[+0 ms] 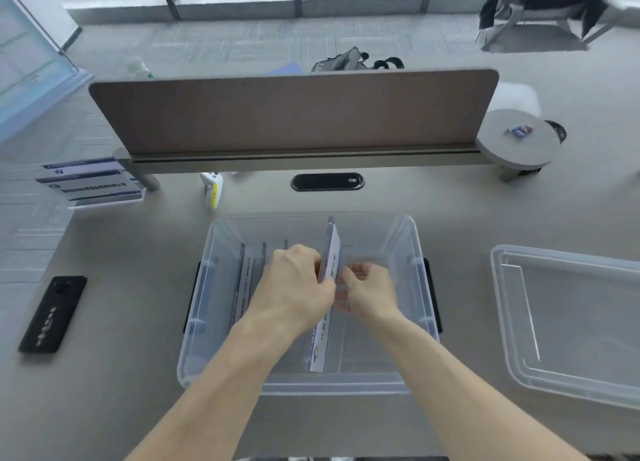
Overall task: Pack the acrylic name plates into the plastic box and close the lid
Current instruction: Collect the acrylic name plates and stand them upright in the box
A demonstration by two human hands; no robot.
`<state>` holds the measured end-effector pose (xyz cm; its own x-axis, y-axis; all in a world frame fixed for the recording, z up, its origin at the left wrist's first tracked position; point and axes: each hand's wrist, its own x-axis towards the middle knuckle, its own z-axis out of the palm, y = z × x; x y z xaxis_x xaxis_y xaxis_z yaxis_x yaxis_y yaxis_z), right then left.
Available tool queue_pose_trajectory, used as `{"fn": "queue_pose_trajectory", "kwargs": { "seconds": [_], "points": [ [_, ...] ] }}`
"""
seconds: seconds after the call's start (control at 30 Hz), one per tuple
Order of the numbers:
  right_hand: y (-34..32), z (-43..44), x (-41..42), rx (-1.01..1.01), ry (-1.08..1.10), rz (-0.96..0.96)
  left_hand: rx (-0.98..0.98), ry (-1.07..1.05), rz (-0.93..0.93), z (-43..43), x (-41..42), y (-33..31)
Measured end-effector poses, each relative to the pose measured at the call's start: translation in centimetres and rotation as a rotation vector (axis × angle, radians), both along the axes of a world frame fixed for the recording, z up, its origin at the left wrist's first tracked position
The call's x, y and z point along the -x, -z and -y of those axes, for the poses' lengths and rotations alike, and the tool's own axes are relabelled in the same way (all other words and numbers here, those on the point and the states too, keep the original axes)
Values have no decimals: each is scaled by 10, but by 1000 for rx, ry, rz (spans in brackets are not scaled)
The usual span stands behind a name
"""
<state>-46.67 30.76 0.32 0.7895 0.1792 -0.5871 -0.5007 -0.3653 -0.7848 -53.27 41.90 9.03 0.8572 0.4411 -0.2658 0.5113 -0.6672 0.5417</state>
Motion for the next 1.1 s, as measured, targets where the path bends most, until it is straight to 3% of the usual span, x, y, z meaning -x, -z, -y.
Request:
{"fn": "queue_pose_trajectory", "kwargs": {
  "seconds": [0.27,0.37,0.57,1.1],
  "points": [
    [75,-12,12,207,-143,-66,37,-72,-170,-8,-11,95],
    [91,-16,6,201,-189,-118,22,-60,-193,-7,-14,114],
    [118,-31,2,247,-228,-134,-9,-62,-197,-11,-18,128],
    [136,-47,9,143,-234,-161,-54,-53,-192,-26,-19,139]
  ]
}}
